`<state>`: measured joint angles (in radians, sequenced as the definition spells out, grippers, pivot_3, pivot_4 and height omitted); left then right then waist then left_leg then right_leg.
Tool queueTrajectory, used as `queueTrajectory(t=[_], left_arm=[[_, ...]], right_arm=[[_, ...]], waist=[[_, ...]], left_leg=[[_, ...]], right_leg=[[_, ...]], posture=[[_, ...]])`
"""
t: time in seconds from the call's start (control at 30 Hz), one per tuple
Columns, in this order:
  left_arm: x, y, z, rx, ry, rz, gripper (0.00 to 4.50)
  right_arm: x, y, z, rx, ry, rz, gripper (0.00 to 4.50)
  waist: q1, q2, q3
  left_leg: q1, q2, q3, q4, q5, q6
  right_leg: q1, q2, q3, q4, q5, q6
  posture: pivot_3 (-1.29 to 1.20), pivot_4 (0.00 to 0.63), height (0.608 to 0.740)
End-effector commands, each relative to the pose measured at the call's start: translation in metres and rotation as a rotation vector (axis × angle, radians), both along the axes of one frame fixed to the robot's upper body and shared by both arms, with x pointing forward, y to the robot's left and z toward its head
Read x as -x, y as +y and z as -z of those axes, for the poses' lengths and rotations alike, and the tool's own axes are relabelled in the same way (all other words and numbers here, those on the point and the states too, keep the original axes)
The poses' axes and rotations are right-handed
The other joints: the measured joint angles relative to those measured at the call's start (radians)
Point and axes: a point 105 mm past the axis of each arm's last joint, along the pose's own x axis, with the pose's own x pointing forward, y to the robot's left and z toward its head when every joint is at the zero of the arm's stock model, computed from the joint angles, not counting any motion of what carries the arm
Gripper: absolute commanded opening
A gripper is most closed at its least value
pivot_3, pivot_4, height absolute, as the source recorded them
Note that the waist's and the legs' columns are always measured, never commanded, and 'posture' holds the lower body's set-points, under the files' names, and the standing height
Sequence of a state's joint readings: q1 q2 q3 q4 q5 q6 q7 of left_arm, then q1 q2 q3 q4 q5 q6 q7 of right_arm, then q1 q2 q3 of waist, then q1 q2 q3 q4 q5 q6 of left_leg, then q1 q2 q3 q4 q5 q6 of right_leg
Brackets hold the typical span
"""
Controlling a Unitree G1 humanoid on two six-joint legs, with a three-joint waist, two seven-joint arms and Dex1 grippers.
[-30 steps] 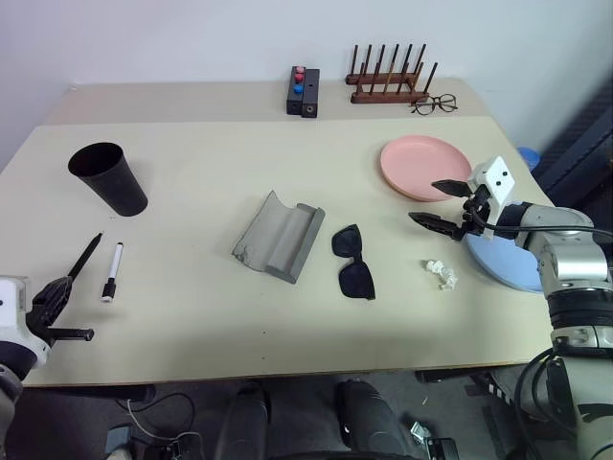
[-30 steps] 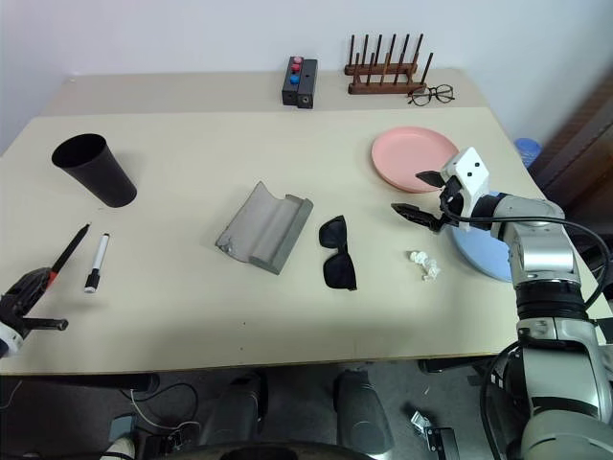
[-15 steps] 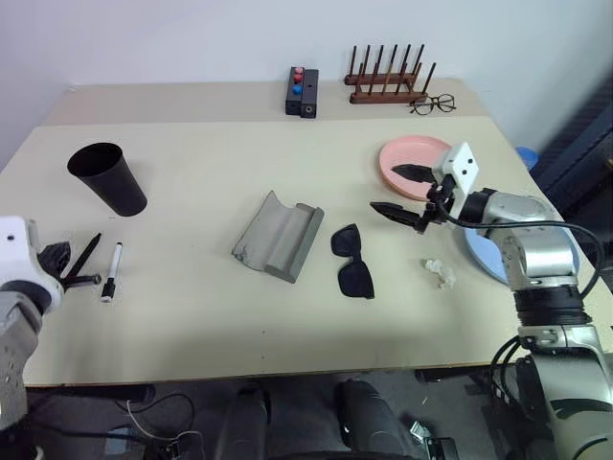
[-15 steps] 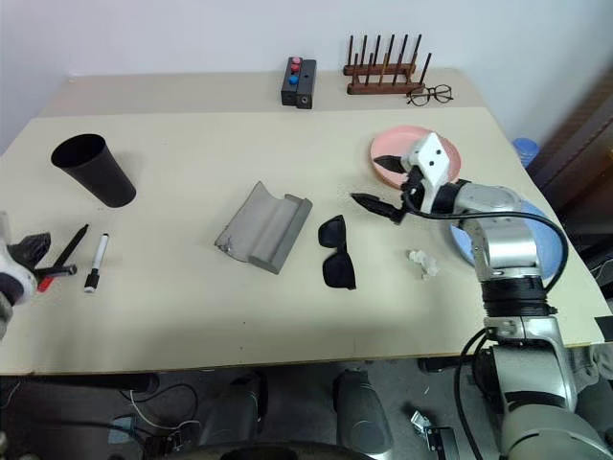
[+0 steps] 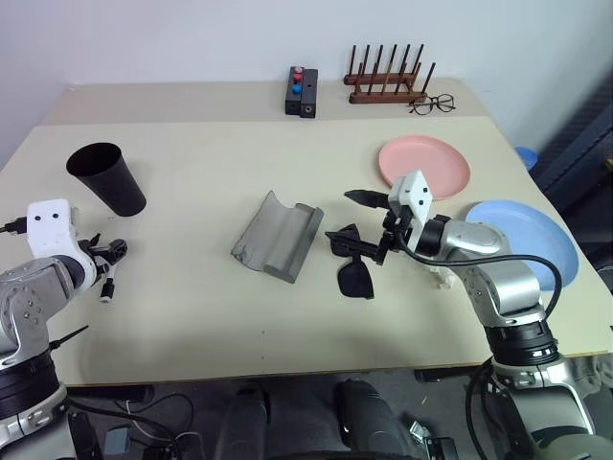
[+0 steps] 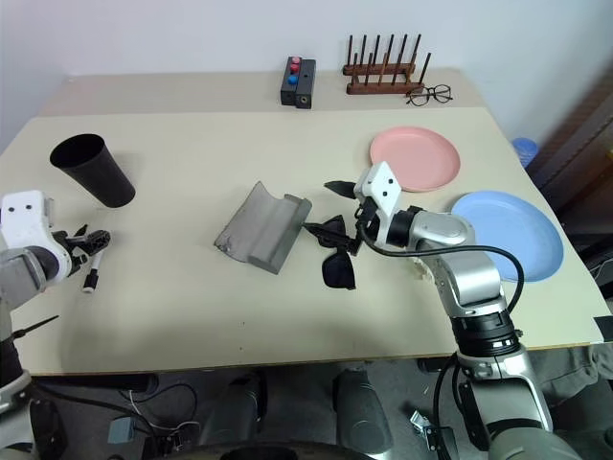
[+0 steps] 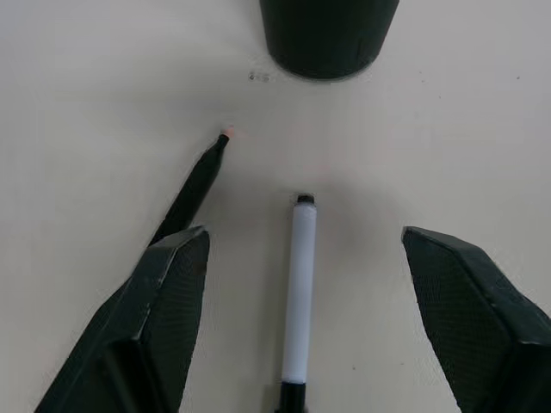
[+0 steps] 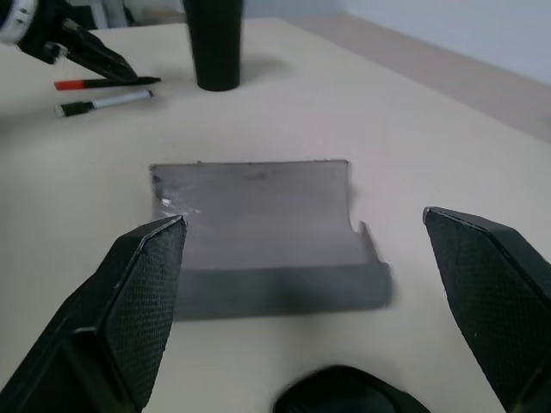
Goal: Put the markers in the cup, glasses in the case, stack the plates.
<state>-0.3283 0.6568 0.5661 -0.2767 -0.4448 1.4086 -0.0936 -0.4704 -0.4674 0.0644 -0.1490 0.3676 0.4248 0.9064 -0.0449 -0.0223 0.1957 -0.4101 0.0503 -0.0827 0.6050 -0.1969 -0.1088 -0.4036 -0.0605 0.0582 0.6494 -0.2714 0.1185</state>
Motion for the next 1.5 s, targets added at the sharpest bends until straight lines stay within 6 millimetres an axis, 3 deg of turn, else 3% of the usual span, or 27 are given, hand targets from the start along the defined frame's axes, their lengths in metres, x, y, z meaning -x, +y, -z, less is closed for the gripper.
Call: queueTrajectory(t=[0.03, 0.33, 0.63, 0.73, 0.93, 1.07, 1.23, 1.37, 1.5], left_arm=[[0.003, -0.003, -0.008, 0.006, 0.040, 0.006, 3.79], [0.012, 0.002, 0.009, 0.049, 0.178, -0.004, 3.79], [0.009, 0.001, 0.031, 0.097, 0.267, -0.010, 3.79], [0.008, 0.000, 0.033, 0.099, 0.271, -0.010, 3.01], [0.007, 0.001, 0.032, 0.102, 0.256, -0.031, 0.04], [-0.006, 0.000, 0.013, 0.032, 0.111, -0.005, 0.01], [-0.018, -0.010, -0.026, -0.118, -0.143, 0.131, 0.01], [-0.026, -0.027, -0.070, -0.141, -0.379, 0.243, 0.01], [-0.035, -0.043, -0.118, -0.208, -0.608, 0.294, 0.01]], right_arm=[[0.010, 0.013, -0.008, -0.034, -0.023, -0.048, 4.50], [0.017, 0.026, -0.004, -0.051, -0.007, -0.062, 4.50], [0.021, 0.029, -0.004, -0.068, -0.002, -0.054, 4.50], [0.022, 0.029, -0.004, -0.070, -0.002, -0.050, 4.50], [0.024, 0.029, -0.001, -0.070, 0.004, -0.050, 4.50], [0.025, 0.032, -0.001, -0.063, -0.001, -0.071, 4.50], [0.034, 0.041, -0.010, -0.075, -0.007, -0.164, 4.50], [0.043, 0.052, -0.014, -0.032, -0.056, -0.273, 4.50], [0.036, 0.061, -0.019, -0.036, -0.088, -0.288, 4.50]], waist=[[0.001, 0.000, 0.000], [0.000, 0.000, 0.000], [0.002, 0.000, 0.000], [0.002, 0.001, -0.001], [0.001, 0.001, -0.001], [0.003, 0.001, -0.001], [0.002, 0.000, 0.000], [0.002, 0.000, 0.000], [0.003, -0.001, 0.000]], left_leg=[[0.000, 0.000, 0.000, 0.000, 0.000, 0.000], [0.000, 0.000, 0.000, 0.000, 0.000, 0.000], [0.000, 0.000, 0.000, 0.000, 0.000, 0.000], [0.001, 0.000, 0.000, 0.000, 0.000, 0.000], [0.001, 0.000, 0.000, 0.000, 0.000, 0.000], [0.001, 0.000, 0.000, 0.000, 0.000, 0.000], [0.000, 0.000, 0.000, 0.000, 0.000, 0.000], [-0.001, 0.000, 0.000, 0.000, 0.000, 0.000], [-0.001, 0.000, 0.000, 0.000, 0.000, 0.000]], right_leg=[[0.000, 0.000, 0.000, 0.000, 0.000, 0.000], [0.000, 0.000, 0.000, 0.000, 0.000, 0.000], [0.000, 0.000, 0.000, 0.000, 0.000, -0.001], [0.000, 0.000, 0.000, 0.000, 0.000, -0.001], [0.000, 0.000, 0.000, 0.000, 0.000, -0.001], [0.000, 0.000, 0.000, 0.000, 0.000, -0.001], [0.000, -0.001, 0.000, -0.001, -0.001, -0.002], [0.000, -0.001, 0.000, -0.001, -0.001, -0.002], [0.000, -0.001, 0.000, -0.002, -0.002, -0.003]], posture=[[0.00, 0.150, 0.740], [0.00, 0.150, 0.740], [0.00, 0.150, 0.740], [0.00, 0.150, 0.740], [0.00, 0.150, 0.740], [0.00, 0.150, 0.740], [0.00, 0.150, 0.740], [0.00, 0.150, 0.740], [0.00, 0.150, 0.740]])
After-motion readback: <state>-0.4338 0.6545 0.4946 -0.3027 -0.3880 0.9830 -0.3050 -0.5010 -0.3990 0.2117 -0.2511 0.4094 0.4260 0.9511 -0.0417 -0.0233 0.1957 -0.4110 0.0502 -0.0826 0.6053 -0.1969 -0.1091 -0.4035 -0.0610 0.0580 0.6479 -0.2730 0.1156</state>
